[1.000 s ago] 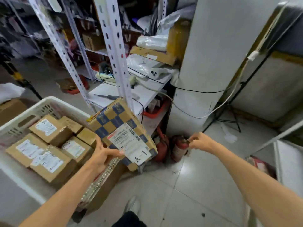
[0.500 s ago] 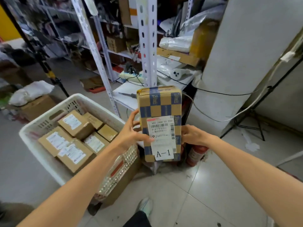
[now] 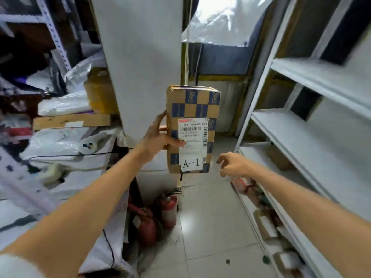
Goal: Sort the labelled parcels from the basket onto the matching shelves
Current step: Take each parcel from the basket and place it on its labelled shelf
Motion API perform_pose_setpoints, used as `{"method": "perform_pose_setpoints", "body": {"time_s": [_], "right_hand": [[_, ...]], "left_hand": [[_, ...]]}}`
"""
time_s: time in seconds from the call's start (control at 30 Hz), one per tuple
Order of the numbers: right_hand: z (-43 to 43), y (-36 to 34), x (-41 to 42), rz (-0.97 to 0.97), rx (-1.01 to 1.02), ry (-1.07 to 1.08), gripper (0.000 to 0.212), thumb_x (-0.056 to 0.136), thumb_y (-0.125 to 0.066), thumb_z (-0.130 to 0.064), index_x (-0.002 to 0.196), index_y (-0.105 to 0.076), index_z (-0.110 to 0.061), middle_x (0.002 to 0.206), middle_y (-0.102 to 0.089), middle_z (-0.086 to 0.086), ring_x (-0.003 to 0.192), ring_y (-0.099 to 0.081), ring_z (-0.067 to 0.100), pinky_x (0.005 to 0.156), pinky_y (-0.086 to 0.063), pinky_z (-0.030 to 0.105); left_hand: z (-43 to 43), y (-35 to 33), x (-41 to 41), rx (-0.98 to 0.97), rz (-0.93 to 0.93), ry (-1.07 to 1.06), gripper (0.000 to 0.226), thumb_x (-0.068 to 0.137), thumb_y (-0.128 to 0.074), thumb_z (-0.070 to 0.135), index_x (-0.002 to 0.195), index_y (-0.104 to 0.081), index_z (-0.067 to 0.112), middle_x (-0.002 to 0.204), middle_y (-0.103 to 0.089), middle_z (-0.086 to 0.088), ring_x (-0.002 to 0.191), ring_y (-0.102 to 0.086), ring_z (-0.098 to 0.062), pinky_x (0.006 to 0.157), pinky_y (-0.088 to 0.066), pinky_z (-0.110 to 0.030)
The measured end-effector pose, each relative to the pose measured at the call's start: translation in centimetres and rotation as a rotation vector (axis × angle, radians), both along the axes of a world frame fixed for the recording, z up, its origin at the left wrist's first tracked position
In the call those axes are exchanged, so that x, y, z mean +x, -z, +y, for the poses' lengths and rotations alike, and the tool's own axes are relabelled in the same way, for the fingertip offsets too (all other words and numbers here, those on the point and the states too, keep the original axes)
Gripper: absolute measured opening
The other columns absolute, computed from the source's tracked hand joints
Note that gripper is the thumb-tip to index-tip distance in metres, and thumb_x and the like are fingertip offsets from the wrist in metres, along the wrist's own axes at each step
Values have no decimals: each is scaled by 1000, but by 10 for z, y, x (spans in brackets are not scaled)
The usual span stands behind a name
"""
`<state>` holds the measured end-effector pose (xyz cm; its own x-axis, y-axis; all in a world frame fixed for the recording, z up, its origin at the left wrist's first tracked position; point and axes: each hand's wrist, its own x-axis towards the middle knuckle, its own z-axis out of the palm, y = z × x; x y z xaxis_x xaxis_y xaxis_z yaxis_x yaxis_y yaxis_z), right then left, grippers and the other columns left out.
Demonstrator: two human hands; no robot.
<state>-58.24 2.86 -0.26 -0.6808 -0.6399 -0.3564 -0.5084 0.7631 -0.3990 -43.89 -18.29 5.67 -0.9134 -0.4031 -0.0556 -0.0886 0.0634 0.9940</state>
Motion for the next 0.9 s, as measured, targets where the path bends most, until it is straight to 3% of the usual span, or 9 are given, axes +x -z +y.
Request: {"method": "perform_pose_setpoints", "body": {"time_s": [0.2,0.33,0.47,0.67,0.8,0.9], "right_hand": [[89,-51,-29,89,37,288,49,81,-69,-26,127,-54,-18,120,-59,3,105,-57,18,93,-48,33],[150,-79,-40,204,76,392,43,80,-66,-26,122,-59,-16,119,-61,4,96,-54,16,81,-42,27],[206,-99,-40,189,63,552,47,81,-67,-31,126,-54,-20,118,-53,-1,110,-50,18,89,-42,30],[279,-104,-45,156,13,774,50,80,-66,-32,127,-49,-27,118,-52,-4,102,-51,13,80,-43,25],[315,-104,-52,150,-3,880,54,81,-66,-31,131,-47,-27,122,-50,-5,104,-50,13,82,-44,25],[335,-106,-64,147,5,917,55,81,-66,-31,133,-48,-24,127,-53,-2,103,-52,14,83,-46,25]], "left_hand": [[49,-48,-105,-27,65,307,100,67,-71,-12,144,-26,33,103,-72,-5,103,-65,-25,81,-53,-46],[96,-68,-154,-62,134,507,93,67,-68,-16,137,-35,36,100,-72,-6,95,-68,-19,66,-53,-33],[145,-76,-196,-42,172,665,92,70,-65,-15,141,-32,33,101,-73,-6,98,-68,-23,75,-54,-43],[215,-98,-254,-61,189,821,90,68,-68,-12,135,-34,36,98,-73,-5,98,-66,-24,68,-51,-38],[254,-110,-293,-35,189,889,94,53,-72,2,133,-34,35,101,-73,-6,103,-65,-29,83,-52,-53],[279,-115,-323,-18,216,904,94,52,-72,1,133,-36,30,103,-71,-7,102,-65,-30,81,-55,-51]]}}
